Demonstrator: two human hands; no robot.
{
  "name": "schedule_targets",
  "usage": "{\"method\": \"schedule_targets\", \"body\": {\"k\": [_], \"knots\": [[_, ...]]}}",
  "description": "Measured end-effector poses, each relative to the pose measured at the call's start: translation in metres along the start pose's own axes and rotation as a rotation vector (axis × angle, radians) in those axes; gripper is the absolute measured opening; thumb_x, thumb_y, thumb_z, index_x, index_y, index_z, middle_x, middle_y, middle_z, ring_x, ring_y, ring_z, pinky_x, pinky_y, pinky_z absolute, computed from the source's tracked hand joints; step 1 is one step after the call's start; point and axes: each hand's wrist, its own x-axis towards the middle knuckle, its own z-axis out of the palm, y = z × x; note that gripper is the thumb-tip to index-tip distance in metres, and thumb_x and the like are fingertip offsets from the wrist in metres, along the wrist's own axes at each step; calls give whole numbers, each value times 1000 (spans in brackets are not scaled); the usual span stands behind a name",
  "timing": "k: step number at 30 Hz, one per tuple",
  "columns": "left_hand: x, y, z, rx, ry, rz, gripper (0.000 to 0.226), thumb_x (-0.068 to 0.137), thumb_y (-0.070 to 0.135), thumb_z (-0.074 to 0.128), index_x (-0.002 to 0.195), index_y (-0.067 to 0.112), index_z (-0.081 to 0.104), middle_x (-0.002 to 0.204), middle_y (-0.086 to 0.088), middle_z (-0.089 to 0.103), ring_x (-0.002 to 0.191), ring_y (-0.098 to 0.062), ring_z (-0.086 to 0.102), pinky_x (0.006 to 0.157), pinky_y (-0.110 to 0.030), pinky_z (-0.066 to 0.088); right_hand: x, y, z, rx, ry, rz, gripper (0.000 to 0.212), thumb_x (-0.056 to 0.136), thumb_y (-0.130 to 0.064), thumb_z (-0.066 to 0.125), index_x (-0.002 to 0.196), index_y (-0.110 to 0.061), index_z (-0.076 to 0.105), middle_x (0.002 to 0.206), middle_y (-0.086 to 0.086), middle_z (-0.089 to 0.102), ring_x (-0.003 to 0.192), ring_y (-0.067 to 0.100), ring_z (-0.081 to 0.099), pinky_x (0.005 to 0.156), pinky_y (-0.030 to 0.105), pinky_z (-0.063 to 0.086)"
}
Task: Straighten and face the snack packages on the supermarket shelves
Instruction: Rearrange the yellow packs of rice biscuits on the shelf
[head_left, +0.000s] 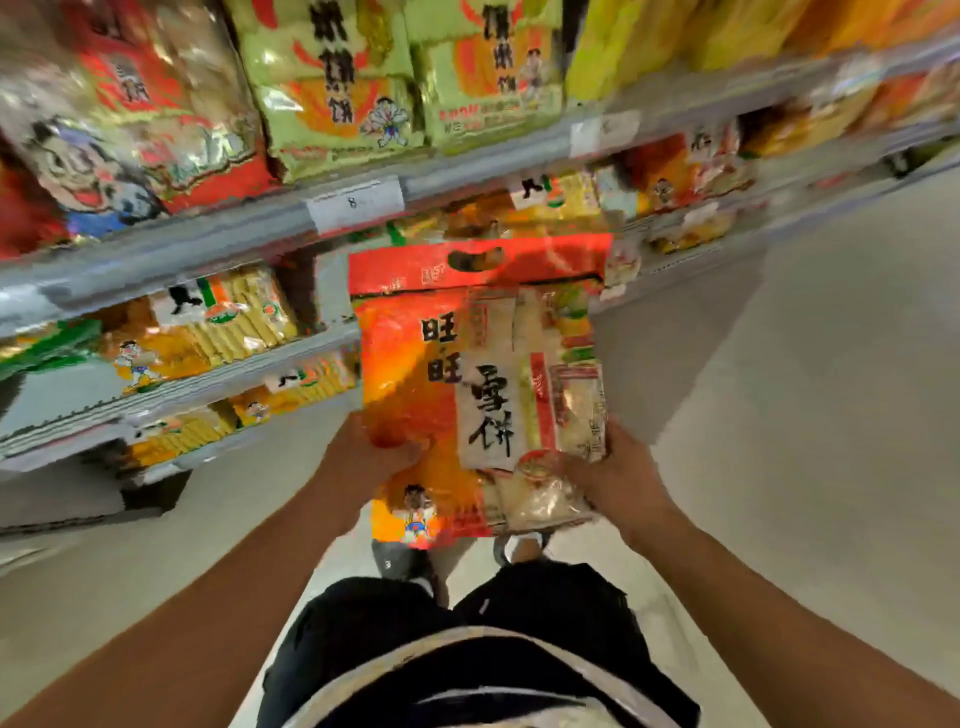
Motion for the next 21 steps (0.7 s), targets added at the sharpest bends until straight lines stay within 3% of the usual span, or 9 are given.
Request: {"method": "schedule_targets", "body": {"k": [4, 8, 10, 13, 19, 21], "knots": [[-21, 24, 37, 172, -223, 92, 67, 56, 34, 93, 113, 15, 64, 104, -5, 75, 98, -27, 71, 86, -49, 57, -45, 28, -41, 101, 105, 67, 42, 61, -43, 87, 97, -38, 67, 90, -14, 75, 76, 7, 72, 54, 14, 51], [-32, 46, 98, 328, -270, 157, 66, 67, 24, 90, 120, 20, 51, 116, -3, 67, 103, -25, 67, 88, -52, 55, -80, 60, -83, 261, 199, 110, 71, 41, -44, 90, 105, -29, 62, 90, -7, 76, 77, 13, 73, 54, 16, 52], [-34, 59, 135, 392, -299, 208, 66, 66, 22, 91, 118, 26, 50, 114, 1, 67, 101, -22, 67, 87, -51, 56, -90, 75, -106, 344, 214, 129, 78, 44, -40, 89, 113, -21, 58, 93, -2, 76, 82, 19, 73, 59, 23, 57], [-36, 78, 200, 462, -344, 261, 64, 65, 21, 90, 116, 28, 52, 112, 2, 68, 98, -21, 67, 87, -51, 55, -97, 93, -148, 398, 294, 127, 62, 66, -53, 81, 116, -25, 56, 94, -5, 76, 85, 22, 73, 73, 38, 58], [-46, 99, 346, 432, -388, 239, 66, 54, 17, 93, 107, 29, 56, 107, 0, 71, 94, -25, 70, 85, -54, 56, -96, 130, -272, 361, 440, 121, 45, 72, -63, 65, 108, -36, 64, 92, -18, 74, 80, 1, 70, 70, 23, 50], [-50, 104, 389, 412, -414, 236, 71, 47, 21, 92, 108, 31, 57, 104, 2, 73, 92, -23, 72, 84, -53, 56, -96, 141, -314, 345, 443, 100, 43, 73, -65, 65, 107, -38, 65, 94, -17, 74, 81, 3, 71, 73, 28, 52]]}}
